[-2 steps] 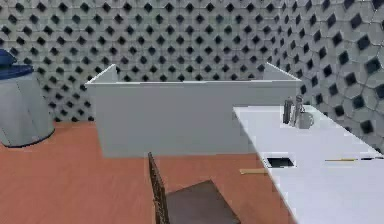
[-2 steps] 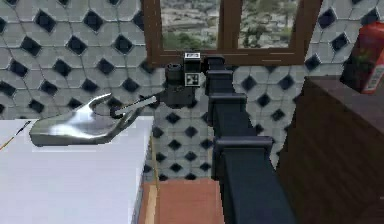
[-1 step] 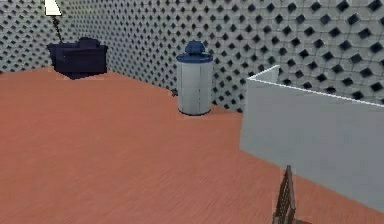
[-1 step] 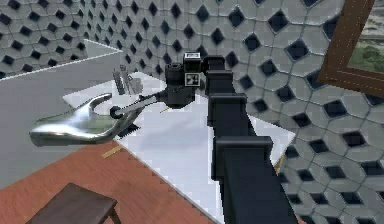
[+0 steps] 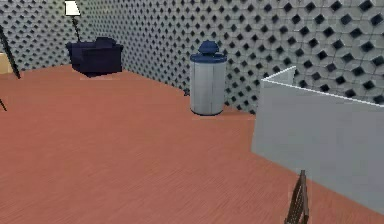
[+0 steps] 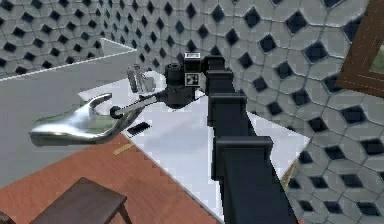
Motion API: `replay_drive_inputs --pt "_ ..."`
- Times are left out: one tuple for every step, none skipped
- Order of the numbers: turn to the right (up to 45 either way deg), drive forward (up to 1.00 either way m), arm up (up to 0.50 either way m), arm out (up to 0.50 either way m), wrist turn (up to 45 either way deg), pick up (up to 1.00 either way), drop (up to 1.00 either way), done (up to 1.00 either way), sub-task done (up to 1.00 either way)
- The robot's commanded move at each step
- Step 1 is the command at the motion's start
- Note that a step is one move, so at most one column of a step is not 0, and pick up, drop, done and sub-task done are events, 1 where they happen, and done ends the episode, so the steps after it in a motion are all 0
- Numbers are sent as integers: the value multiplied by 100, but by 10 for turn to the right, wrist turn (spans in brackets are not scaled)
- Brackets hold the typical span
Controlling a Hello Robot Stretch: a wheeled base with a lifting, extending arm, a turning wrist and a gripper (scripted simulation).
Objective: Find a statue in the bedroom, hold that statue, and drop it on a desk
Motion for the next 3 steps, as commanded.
replay_drive_inputs --pt "0 0 0 18 0 0 0 0 0" --pt "0 0 0 0 210 0 0 0 0" --pt "0 0 -8 0 0 0 0 0 0"
